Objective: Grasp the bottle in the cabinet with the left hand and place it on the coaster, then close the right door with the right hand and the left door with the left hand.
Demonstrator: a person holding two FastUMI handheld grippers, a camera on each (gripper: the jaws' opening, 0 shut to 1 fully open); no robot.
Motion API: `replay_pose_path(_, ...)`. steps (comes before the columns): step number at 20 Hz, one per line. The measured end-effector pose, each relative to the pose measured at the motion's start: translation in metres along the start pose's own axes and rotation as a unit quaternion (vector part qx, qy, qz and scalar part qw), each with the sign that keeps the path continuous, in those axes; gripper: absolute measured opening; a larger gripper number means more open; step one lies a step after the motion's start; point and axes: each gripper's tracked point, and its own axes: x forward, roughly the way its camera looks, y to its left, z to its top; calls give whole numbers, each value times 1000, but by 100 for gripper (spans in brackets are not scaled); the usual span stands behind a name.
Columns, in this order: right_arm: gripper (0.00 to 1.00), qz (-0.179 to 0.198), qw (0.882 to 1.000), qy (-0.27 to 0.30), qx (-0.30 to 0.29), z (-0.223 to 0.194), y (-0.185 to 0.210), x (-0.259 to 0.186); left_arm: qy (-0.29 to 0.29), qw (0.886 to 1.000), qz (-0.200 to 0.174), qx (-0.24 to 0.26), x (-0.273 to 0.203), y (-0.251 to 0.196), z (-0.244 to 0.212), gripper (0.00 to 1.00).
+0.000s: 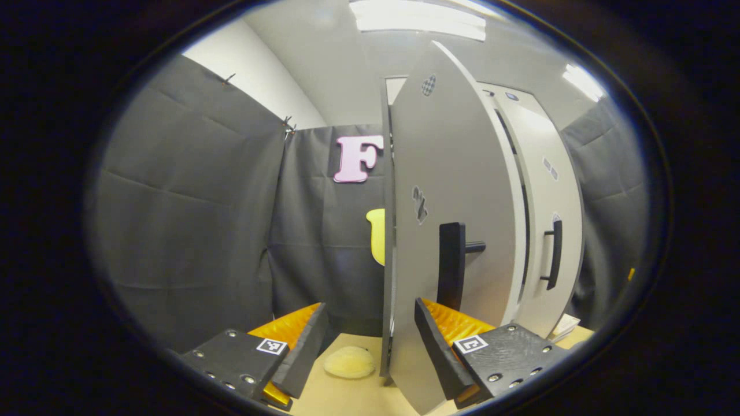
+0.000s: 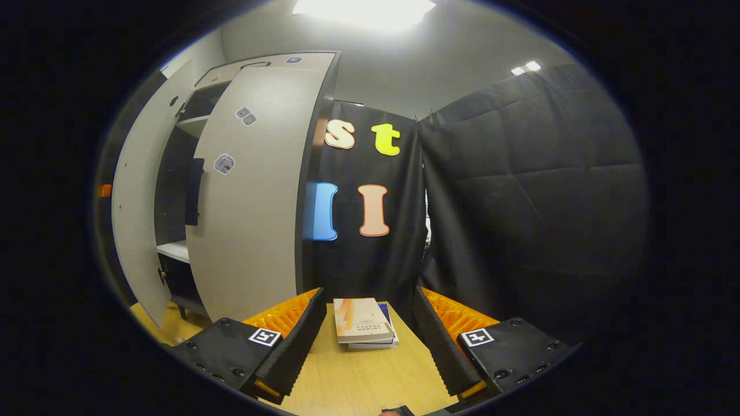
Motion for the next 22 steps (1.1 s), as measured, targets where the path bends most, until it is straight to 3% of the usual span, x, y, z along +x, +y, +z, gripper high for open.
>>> replay_pose_path(16, 97, -51, 999, 11, -6, -9, -52, -34, 23, 996, -77, -29, 36, -121, -36, 89)
replay_pose_path(22, 96, -65, 998, 17, -3, -15, -65, -44, 16, 997, -75, -33, 53, -148, -39, 88)
